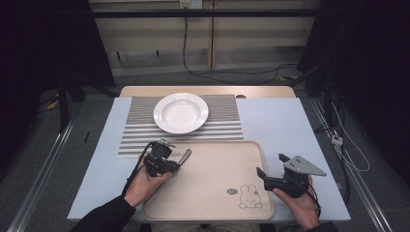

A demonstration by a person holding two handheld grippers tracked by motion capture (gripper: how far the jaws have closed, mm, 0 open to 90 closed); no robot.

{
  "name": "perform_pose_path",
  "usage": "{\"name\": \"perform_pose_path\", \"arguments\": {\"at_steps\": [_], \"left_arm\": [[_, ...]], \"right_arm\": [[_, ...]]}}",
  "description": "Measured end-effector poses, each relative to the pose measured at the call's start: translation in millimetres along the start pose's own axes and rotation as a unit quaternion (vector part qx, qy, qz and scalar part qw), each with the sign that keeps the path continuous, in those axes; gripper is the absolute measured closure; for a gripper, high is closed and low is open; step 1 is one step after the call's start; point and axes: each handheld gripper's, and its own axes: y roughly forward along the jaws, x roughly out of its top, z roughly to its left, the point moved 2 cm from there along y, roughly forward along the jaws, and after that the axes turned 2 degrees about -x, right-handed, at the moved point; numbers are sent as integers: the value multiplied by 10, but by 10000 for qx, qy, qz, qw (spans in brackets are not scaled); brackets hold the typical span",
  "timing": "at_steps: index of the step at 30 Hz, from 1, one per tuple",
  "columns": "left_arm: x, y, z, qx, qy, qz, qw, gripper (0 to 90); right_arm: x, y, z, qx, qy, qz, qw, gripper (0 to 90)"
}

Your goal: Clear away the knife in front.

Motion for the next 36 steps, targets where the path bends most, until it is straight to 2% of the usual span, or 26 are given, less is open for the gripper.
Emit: {"name": "perform_pose_path", "arguments": {"at_steps": [5, 9, 16, 18, 21, 22, 23, 25, 26, 27, 29, 31, 34, 36], "left_arm": [[8, 31, -16, 5, 52, -16, 10000, 796], [10, 36, 4, -45, 12, -54, 10000, 795], [9, 27, 12, -108, 103, -121, 9998, 785], [15, -4, 23, -113, 122, -229, 9996, 741], [23, -31, 47, -183, 12, -438, 9989, 679], [24, -36, 53, -153, 40, -472, 9988, 654], [26, -41, 60, -224, 69, -500, 9985, 631], [29, -47, 56, -193, 165, -579, 9980, 558], [32, -50, 42, -176, 220, -672, 9973, 525], [38, -64, 34, -182, 360, -689, 9968, 499], [51, -75, 6, -201, 463, -828, 9953, 438], [69, -62, -9, -197, 570, -862, 9945, 384], [119, -21, -27, -162, 769, -751, 9941, 313], [157, -10, -29, -187, 775, -800, 9936, 287]], "right_arm": [[2, -2, 5, 10, -5, -8, 10000, 78], [2, -4, 6, 13, 2, -8, 10000, 78], [3, -3, 14, 23, -13, -14, 10000, 78], [3, -4, 14, 23, -12, -15, 10000, 78], [4, -3, 14, 25, -10, -18, 10000, 78], [4, -3, 14, 29, -8, -18, 10000, 78], [4, -3, 14, 30, -16, -22, 10000, 78], [5, -3, 15, 35, -9, -24, 10000, 78], [5, -3, 14, 36, -13, -28, 10000, 78], [6, -3, 14, 39, -12, -27, 10000, 78], [6, -4, 15, 39, -12, -29, 10000, 78], [6, -3, 15, 34, -7, -27, 10000, 78], [6, -5, 13, 28, 0, -27, 10000, 78], [5, -6, 14, 21, -5, -22, 10000, 78]]}}
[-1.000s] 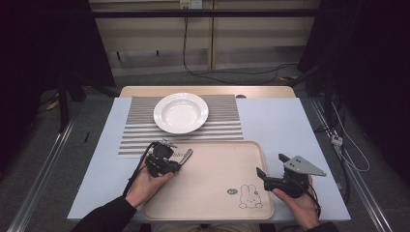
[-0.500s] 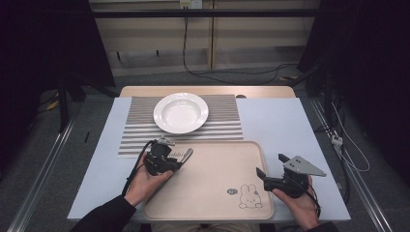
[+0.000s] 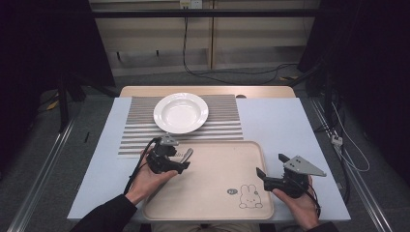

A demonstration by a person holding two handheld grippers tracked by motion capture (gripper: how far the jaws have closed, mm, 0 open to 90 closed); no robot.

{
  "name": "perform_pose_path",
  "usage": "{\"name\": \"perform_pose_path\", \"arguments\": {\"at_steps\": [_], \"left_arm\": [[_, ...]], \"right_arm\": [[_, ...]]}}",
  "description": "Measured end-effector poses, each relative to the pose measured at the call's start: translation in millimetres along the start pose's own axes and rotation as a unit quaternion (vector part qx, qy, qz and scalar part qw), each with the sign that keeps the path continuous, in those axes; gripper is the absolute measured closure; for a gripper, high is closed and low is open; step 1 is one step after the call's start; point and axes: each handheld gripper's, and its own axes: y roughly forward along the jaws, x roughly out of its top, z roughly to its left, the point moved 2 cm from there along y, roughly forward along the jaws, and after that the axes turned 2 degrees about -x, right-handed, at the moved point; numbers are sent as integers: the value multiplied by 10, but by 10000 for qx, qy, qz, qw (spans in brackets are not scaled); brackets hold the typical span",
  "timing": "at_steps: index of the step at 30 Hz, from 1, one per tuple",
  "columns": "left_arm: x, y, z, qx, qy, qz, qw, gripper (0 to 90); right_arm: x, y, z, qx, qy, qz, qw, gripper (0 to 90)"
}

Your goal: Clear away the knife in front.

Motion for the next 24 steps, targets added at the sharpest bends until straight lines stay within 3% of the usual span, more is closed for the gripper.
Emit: {"name": "perform_pose_path", "arguments": {"at_steps": [2, 5, 8, 12, 16, 18, 24], "left_arm": [[32, 29, -6, -63, 20, 74, 10000, 301], [72, 75, -61, -168, 102, 166, 9997, 409], [75, 119, -114, -157, 331, 176, 9992, 651], [9, 193, -68, -223, 182, 364, 9989, 858], [-31, 222, -3, -234, 163, 446, 9986, 900], [-32, 211, -2, -46, 204, 485, 9986, 900], [-56, 164, 96, 6, 20, 524, 9986, 900]], "right_arm": [[1, 0, 1, -4, 3, -3, 10000, 78], [-1, 6, 1, 5, -3, 8, 10000, 78], [-2, 1, -1, 5, -2, 1, 10000, 78], [-5, -10, -2, 2, 3, -1, 10000, 78], [-1, -12, 7, 5, -2, 0, 10000, 78], [1, -4, 12, 16, -33, -3, 10000, 78], [-11, -5, -6, 4, -25, 1, 10000, 78]]}}
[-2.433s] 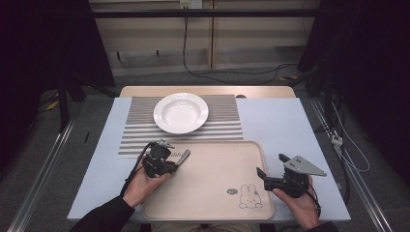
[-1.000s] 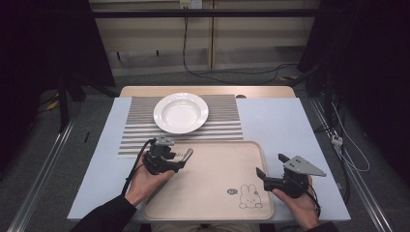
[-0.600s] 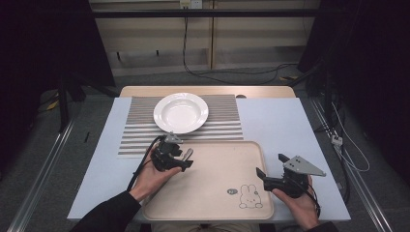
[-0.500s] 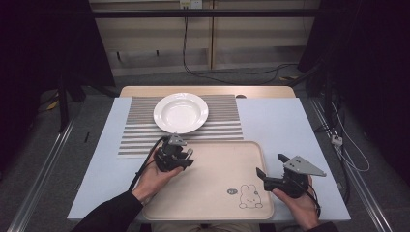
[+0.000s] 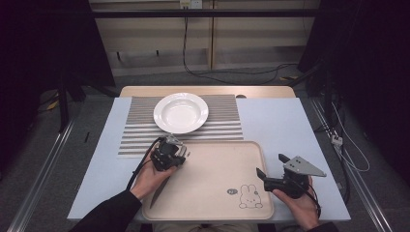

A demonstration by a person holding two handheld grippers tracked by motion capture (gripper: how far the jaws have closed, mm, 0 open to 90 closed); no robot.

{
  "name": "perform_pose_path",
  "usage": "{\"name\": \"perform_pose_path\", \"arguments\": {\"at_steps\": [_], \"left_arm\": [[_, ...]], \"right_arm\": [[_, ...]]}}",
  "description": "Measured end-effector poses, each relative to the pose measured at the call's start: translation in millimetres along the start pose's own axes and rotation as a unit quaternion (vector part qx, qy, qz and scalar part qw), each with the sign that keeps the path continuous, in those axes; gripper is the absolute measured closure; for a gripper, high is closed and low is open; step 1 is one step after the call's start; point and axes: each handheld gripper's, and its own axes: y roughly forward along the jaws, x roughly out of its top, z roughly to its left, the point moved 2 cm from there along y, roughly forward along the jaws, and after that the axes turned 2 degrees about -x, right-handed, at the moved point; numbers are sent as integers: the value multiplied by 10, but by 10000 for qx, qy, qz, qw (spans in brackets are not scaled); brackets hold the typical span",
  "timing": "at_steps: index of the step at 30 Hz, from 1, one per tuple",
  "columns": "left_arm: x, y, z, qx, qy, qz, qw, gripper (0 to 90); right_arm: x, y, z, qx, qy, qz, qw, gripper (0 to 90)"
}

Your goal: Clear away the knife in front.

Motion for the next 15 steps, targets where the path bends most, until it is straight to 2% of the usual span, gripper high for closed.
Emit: {"name": "perform_pose_path", "arguments": {"at_steps": [6, 7, 8, 15], "left_arm": [[-69, -53, 21, -45, -4, 6, 10000, 900], [-75, -58, 15, 70, -16, 8, 10000, 900], [-79, -64, 25, -52, 1, 16, 10000, 900], [-83, -66, 20, -24, 7, 19, 10000, 900]], "right_arm": [[-7, -6, -9, -2, 33, 1, 10000, 78], [-7, -5, -7, -3, 39, 11, 10000, 78], [-8, -4, -9, -10, 36, 13, 10000, 78], [-11, 6, -22, 5, 74, 19, 10000, 78]]}}
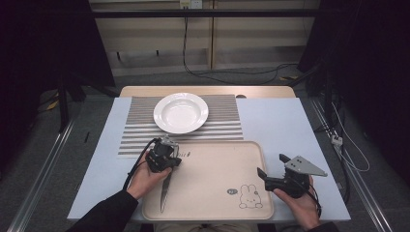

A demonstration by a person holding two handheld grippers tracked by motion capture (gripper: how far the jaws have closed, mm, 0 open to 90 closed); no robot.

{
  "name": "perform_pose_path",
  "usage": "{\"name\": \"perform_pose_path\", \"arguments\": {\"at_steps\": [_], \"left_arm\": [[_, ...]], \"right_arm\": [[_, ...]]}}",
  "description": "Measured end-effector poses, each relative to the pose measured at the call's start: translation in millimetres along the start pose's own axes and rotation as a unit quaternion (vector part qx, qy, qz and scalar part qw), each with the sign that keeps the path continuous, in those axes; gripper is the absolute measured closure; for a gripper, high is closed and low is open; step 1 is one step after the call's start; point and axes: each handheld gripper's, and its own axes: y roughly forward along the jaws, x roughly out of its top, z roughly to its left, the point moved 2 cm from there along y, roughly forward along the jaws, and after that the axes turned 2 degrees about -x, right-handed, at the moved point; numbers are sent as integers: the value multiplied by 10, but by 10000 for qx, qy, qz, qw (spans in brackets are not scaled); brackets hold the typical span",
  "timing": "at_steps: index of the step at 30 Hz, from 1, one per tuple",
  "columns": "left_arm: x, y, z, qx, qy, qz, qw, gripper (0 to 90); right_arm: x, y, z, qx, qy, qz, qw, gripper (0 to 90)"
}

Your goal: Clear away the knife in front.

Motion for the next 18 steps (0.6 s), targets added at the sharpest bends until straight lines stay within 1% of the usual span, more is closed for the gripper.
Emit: {"name": "perform_pose_path", "arguments": {"at_steps": [2, 3, 4, 9, 12, 13, 14, 16, 17, 18], "left_arm": [[0, -5, -5, 34, 25, 22, 10000, 900], [2, -6, -3, -5, 30, 34, 10000, 900], [1, -6, -4, 34, 22, 37, 10000, 900], [-9, -20, -4, 31, 43, 71, 10000, 900], [-41, -42, 7, 109, 61, 38, 9999, 900], [-53, -56, 13, 98, 87, 60, 9999, 900], [-65, -71, 21, 181, 60, 78, 9998, 900], [-85, -95, 55, 196, 13, 106, 9998, 900], [-94, -100, 73, 158, -39, 77, 9998, 900], [-100, -109, 90, 185, -60, 90, 9998, 900]], "right_arm": [[2, 3, 0, 4, -22, -2, 10000, 78], [3, 4, 2, 5, -28, -3, 10000, 78], [3, 5, 3, 0, -38, -3, 10000, 78], [5, -1, 3, -19, -37, -9, 10000, 78], [15, 7, 13, -9, -70, -16, 10000, 78], [19, 12, 22, -12, -76, -7, 10000, 78], [22, 17, 30, -5, -93, -1, 10000, 78], [21, 18, 35, -4, -101, 7, 9999, 77], [21, 13, 32, -11, -89, 0, 10000, 77], [21, 10, 24, -22, -79, -20, 10000, 77]]}}
